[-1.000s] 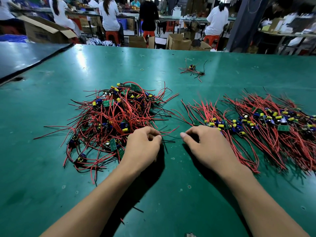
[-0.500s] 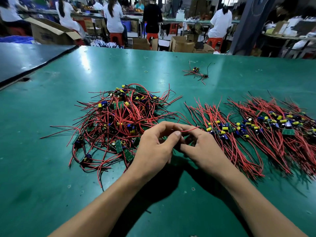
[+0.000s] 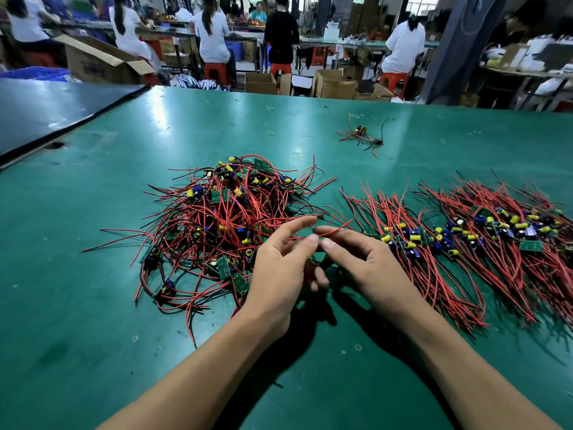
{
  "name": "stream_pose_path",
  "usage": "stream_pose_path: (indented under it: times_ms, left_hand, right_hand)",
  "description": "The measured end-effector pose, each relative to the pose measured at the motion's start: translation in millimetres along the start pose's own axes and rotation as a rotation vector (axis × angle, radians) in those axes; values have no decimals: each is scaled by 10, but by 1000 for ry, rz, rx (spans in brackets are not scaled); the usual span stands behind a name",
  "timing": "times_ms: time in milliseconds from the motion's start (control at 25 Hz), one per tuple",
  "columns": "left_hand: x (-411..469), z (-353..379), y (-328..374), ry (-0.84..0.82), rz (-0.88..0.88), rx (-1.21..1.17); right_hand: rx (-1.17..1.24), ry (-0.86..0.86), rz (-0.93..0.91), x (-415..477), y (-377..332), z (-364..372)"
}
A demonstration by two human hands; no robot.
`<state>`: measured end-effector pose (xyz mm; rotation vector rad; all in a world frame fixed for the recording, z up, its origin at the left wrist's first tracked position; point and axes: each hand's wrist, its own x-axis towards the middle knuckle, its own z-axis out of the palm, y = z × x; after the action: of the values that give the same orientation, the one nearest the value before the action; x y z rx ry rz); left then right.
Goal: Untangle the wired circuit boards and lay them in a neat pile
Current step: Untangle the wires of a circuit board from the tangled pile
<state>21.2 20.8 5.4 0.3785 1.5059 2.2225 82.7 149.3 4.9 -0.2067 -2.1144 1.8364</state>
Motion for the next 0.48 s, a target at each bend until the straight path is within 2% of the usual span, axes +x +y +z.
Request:
stream_pose_path:
  times_ms: [160,280,360,480]
  left_hand:
    - [-6,-35,-75,148,137,442]
    - [-23,-34,-84,108,223,766]
    - [-39,-24,-93,49,263,847]
    - [-11,-61,-109,38,231,837]
  right_hand:
    - [9,-24,76,7,25,39]
    - [96,70,118,10,43,80]
    - [67,140,90,22,25,51]
    - [109,271,24,66,-63,-50]
